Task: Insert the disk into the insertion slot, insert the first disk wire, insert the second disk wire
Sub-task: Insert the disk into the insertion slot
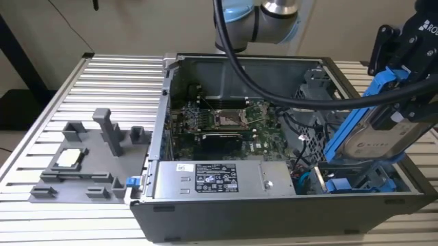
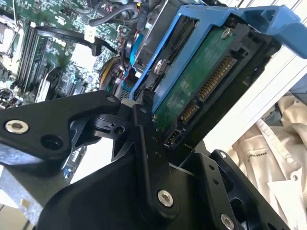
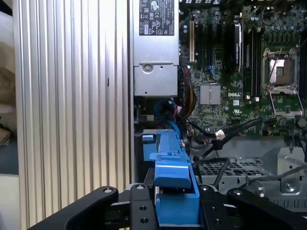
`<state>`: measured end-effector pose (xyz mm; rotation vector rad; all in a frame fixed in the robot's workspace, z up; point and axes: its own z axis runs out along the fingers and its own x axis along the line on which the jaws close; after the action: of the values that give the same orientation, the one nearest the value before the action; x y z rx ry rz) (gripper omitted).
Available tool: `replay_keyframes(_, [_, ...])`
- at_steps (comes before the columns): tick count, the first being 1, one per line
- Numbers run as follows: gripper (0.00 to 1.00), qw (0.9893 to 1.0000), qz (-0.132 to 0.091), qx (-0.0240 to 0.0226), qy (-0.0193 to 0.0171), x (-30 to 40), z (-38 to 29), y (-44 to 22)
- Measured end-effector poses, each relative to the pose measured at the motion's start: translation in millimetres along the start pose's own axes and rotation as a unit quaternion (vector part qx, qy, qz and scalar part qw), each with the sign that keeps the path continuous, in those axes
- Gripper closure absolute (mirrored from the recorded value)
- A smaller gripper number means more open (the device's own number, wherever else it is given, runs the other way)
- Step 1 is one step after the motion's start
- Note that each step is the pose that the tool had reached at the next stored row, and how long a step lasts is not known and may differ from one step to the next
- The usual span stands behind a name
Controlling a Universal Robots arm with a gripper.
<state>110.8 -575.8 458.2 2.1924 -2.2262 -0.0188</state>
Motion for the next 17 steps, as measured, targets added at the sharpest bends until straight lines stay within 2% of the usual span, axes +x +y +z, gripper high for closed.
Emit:
replay_keyframes(8, [0.67,1.0000,-0.001,-0.0002,-0.0001,-0.2,9.8,-5.1])
replay_keyframes(15, [0.67,1.0000,-0.001,-0.0003,-0.0069,-0.3,18.7,-6.0])
replay_keyframes(17, [0.67,1.0000,-0.002,-0.0003,-0.0076,-0.3,20.9,-6.7])
